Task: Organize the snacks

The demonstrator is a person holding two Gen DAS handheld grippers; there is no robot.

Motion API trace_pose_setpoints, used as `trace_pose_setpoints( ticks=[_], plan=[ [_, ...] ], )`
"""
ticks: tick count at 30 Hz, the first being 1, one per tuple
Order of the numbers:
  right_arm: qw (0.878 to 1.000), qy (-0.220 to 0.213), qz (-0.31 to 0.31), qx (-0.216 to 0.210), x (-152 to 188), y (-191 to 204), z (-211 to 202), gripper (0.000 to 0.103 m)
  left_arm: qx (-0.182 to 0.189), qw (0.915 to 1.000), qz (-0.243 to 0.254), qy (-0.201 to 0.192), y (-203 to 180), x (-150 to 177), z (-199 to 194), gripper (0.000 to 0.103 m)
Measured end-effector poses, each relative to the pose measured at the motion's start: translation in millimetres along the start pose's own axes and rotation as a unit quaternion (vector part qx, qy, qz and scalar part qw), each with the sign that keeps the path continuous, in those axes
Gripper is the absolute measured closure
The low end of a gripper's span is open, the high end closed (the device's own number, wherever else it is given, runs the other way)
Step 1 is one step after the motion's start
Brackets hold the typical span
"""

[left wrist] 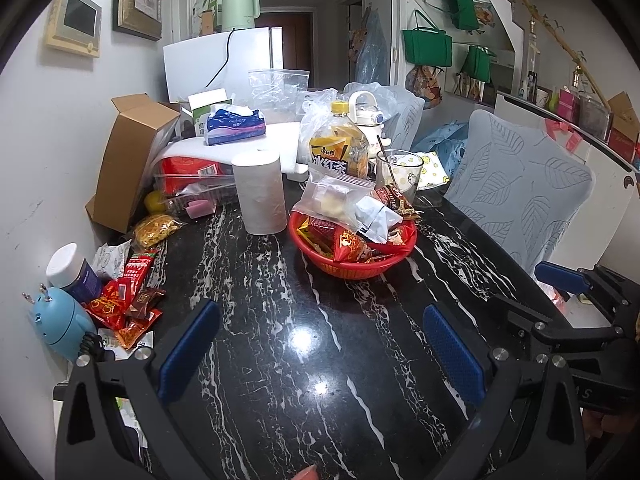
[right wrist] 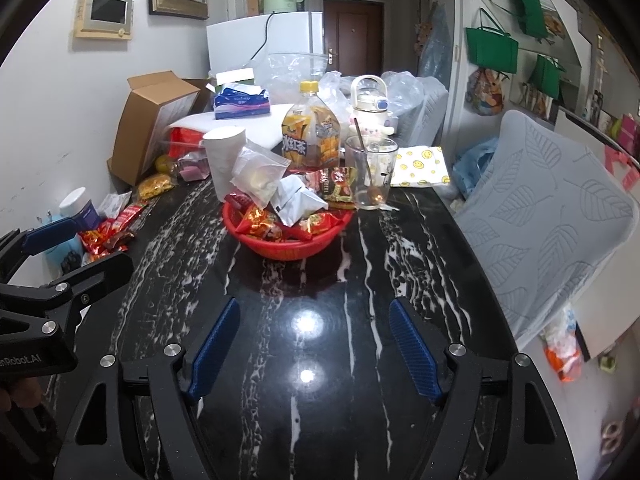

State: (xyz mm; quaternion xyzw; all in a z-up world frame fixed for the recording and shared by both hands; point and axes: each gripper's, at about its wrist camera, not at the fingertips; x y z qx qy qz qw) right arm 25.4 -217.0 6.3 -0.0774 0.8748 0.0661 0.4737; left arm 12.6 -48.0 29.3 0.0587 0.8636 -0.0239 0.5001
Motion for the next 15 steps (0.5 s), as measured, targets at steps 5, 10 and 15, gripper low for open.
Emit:
trace_pose_setpoints(
  ticks=[5,10,15],
  plan=[
    [1.000,0.004,0.000,0.002,1.3,-0.8,3.0,0.025,-0.006,1.0000,0.003,0.000,0.2,0.8,1.2,0.000],
    [1.000,0.011,0.018,-0.002,2.2,-5.7,7.9,0.025,-0.013,0.9999,0.005,-0.005,-1.2,2.0,0.8,0.000],
    [1.000,0.021,0.022,0.000,3.7,-7.1,12.4,0.025,-0.013,0.9999,0.004,-0.009,-1.3,1.9,0.9,0.000]
  ],
)
Point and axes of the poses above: each gripper's, at about its wrist camera, not at the fingertips, and z roughly the way its jaws point, y to its left, x to its underside, and after that the axes turned 9 degrees about -y, right-handed
